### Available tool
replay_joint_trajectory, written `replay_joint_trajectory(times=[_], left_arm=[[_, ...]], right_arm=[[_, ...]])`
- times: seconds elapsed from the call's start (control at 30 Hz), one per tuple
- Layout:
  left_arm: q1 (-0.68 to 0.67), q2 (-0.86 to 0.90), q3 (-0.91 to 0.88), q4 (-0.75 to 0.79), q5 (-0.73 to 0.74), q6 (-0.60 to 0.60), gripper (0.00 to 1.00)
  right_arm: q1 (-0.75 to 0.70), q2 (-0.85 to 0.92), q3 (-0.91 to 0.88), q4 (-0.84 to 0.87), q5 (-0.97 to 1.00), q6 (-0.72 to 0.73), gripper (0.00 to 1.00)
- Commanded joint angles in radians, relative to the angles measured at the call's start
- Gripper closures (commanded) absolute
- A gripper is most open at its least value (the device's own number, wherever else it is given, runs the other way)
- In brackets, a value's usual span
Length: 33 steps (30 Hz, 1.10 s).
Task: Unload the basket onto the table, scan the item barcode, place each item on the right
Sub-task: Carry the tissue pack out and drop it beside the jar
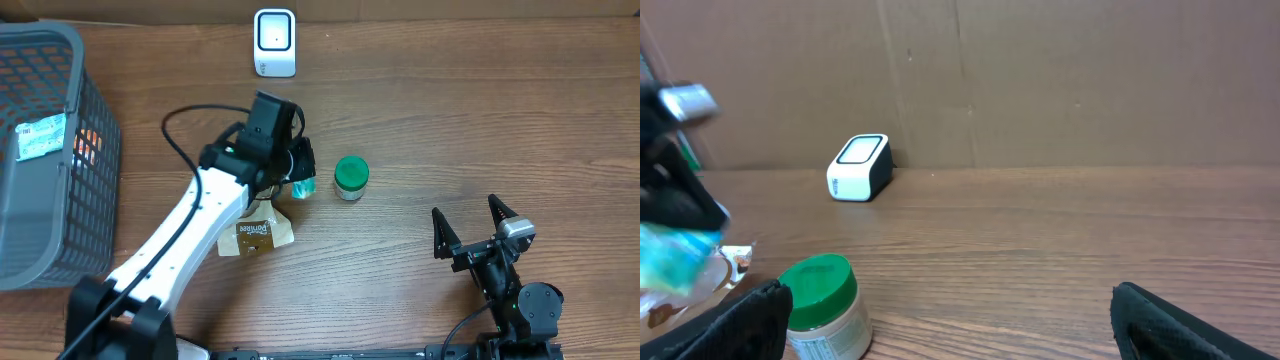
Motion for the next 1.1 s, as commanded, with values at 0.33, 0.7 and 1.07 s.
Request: replay_joint_trajectory(times=[0.33, 0.7, 1.07], left_arm=[[-0.010, 0.146, -0.019, 0.118, 0.084, -0.091, 0.33], [0.059, 0.091, 0.399, -0.277, -0.038, 0.119, 0.38], [0.253, -0.011, 0.960, -0.646, -0.357, 0.210, 0.34]], right_arm=[[-0.005, -0.012, -0.010, 0.006, -0.001, 0.003, 0.00], [-0.005, -0.012, -0.010, 0.006, -0.001, 0.003, 0.00], [-0.005, -0.012, -0.010, 0.006, -0.001, 0.003, 0.00]])
